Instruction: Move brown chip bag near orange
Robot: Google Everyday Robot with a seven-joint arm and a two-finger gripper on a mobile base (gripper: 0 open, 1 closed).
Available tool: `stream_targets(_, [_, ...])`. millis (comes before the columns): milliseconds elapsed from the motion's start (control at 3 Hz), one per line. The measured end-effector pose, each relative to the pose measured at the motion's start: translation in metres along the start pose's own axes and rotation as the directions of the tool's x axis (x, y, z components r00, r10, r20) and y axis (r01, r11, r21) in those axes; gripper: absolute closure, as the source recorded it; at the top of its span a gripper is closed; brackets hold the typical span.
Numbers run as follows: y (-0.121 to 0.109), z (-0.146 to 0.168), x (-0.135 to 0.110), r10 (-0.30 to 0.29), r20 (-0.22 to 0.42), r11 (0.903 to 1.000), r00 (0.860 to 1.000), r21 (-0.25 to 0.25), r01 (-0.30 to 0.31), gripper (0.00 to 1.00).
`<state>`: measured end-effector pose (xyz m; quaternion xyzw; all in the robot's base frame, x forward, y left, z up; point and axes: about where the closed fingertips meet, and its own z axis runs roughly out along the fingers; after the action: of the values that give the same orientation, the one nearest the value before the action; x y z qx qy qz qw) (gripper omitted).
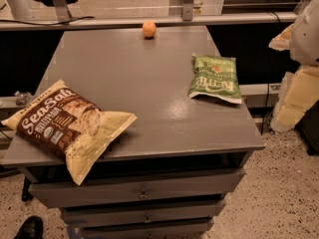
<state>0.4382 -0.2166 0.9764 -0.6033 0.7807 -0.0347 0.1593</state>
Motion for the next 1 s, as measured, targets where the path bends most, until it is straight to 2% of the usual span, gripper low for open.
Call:
stream_targets(333, [0.000,0.000,0.000,0.000,0.000,1.0000,1.000,0.000,0.000,0.00])
stream_targets(667, [0.009,0.012,-0.029,-0.019,0.080,0.9993,0.997,-0.029,0.021,0.00])
stream_targets(1000, [0.026,0.033,-0.088,-0.036,0.225,0.9960,0.974,-0.072,0.053,0.00])
